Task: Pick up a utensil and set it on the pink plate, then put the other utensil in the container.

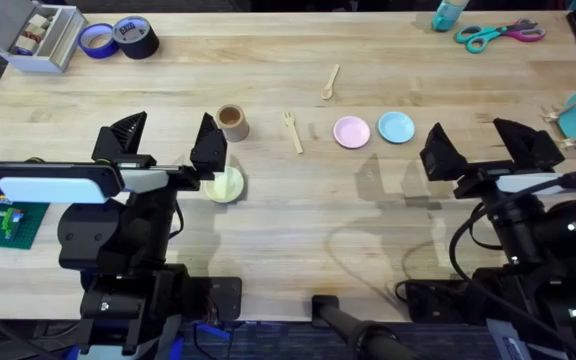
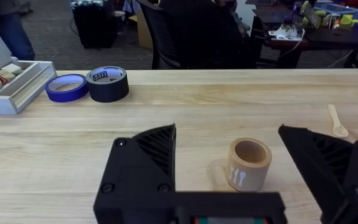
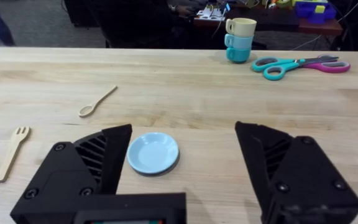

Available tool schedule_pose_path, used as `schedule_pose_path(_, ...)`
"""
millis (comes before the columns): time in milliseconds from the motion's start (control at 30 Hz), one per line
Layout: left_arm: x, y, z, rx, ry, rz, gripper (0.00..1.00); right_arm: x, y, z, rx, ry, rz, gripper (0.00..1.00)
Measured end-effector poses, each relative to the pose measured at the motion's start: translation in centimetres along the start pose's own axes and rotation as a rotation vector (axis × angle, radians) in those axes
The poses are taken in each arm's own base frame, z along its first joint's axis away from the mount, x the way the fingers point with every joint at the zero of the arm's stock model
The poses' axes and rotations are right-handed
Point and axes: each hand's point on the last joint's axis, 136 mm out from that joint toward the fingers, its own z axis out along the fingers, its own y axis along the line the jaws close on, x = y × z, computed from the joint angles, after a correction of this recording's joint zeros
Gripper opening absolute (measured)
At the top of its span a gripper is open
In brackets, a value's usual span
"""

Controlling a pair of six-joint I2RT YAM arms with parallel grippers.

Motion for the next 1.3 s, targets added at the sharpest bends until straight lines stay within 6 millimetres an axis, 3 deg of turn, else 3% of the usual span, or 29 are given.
schedule_pose_path(867,0.6,0.0,0.0,0.000,0.023,0.000,0.994,0.1,-0.1,0.0,0.006,0.006,-0.020,0.996)
schedule_pose_path(1033,1.0,0.2,-0.5,-0.012,0.101,0.000,0.994,0.6,-0.4,-0.9,0.022,0.108,-0.027,0.995)
schedule_pose_path(1167,-1.6,0.7,-1.6,-0.044,0.163,0.002,0.994,-0.3,-0.9,-2.1,0.053,0.231,-0.030,0.996)
schedule_pose_path(1300,-5.0,1.0,-2.3,-0.061,0.226,0.004,0.994,-3.7,-1.1,-2.5,0.068,0.300,-0.034,0.996)
